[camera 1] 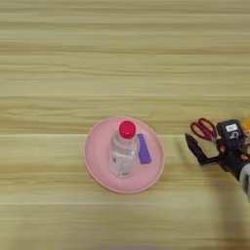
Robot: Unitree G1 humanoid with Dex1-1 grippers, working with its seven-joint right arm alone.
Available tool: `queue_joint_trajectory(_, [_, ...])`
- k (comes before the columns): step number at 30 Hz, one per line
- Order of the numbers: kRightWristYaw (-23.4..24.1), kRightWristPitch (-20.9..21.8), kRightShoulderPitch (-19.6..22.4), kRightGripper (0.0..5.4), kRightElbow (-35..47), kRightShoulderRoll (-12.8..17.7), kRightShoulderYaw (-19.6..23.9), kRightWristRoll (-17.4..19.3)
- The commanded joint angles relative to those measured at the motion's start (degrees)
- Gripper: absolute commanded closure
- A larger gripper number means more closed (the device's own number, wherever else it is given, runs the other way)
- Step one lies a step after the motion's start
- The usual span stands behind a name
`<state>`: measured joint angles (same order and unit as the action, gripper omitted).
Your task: Move the objects on the table
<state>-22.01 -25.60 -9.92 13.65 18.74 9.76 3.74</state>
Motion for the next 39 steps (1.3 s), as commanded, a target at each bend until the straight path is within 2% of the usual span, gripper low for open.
queue_joint_trajectory(1, [0.11,0.45,1.27,0.04,1.99,2.57,2.94,1.29])
queue_joint_trajectory(11, [-1.10,-3.40,2.10,0.04,-1.97,3.68,5.77,3.95])
queue_joint_trajectory(14, [-1.06,-3.35,2.77,0.04,-3.99,4.29,6.56,4.28])
queue_joint_trajectory(28, [-1.62,-0.92,3.72,0.04,-11.19,6.35,7.49,3.99])
queue_joint_trajectory(39, [-1.90,2.47,7.37,0.04,-19.83,7.08,6.15,2.70])
